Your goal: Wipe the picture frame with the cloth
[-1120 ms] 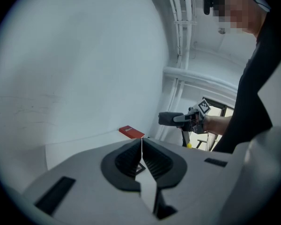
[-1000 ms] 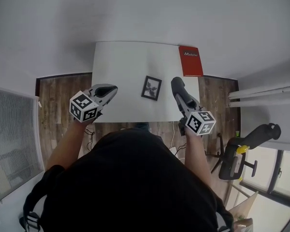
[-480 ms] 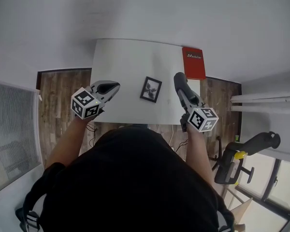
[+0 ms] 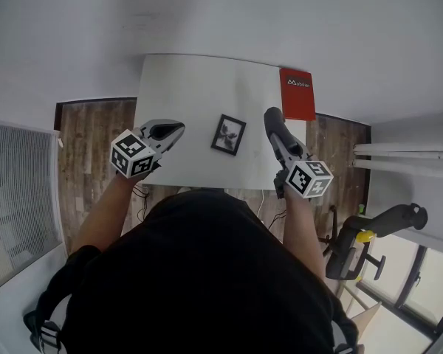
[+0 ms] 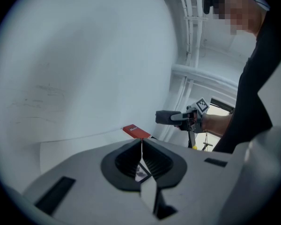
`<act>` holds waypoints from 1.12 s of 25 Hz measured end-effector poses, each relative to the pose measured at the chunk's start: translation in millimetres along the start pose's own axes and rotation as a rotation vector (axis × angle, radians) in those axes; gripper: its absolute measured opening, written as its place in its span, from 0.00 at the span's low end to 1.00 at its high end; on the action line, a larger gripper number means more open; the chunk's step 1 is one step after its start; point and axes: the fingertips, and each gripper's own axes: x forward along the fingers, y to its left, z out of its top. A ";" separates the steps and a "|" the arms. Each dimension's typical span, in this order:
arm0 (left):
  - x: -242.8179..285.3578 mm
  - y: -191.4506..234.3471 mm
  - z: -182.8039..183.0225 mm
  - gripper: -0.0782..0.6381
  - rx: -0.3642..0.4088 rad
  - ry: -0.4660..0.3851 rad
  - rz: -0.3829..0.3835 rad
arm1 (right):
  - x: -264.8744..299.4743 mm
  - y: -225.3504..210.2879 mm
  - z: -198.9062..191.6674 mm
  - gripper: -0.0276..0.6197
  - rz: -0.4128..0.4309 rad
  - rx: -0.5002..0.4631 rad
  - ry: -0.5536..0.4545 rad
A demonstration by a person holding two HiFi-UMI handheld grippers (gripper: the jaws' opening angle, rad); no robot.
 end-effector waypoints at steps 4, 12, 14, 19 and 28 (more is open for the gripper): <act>9.4 4.4 -6.8 0.12 -0.011 0.016 0.000 | 7.3 -3.0 -5.7 0.19 0.005 0.003 0.019; 28.6 7.8 -24.7 0.12 -0.009 0.057 -0.007 | 17.7 -20.3 -15.3 0.20 -0.022 0.007 0.061; 32.9 10.0 -30.8 0.12 -0.004 0.069 -0.003 | 21.0 -23.9 -19.3 0.20 -0.028 -0.005 0.078; 45.8 18.9 -49.9 0.12 0.003 0.110 0.005 | 37.4 -34.1 -34.7 0.20 -0.044 -0.054 0.139; 75.0 14.3 -93.0 0.13 0.029 0.218 -0.011 | 65.1 -49.6 -59.6 0.20 -0.028 -0.078 0.220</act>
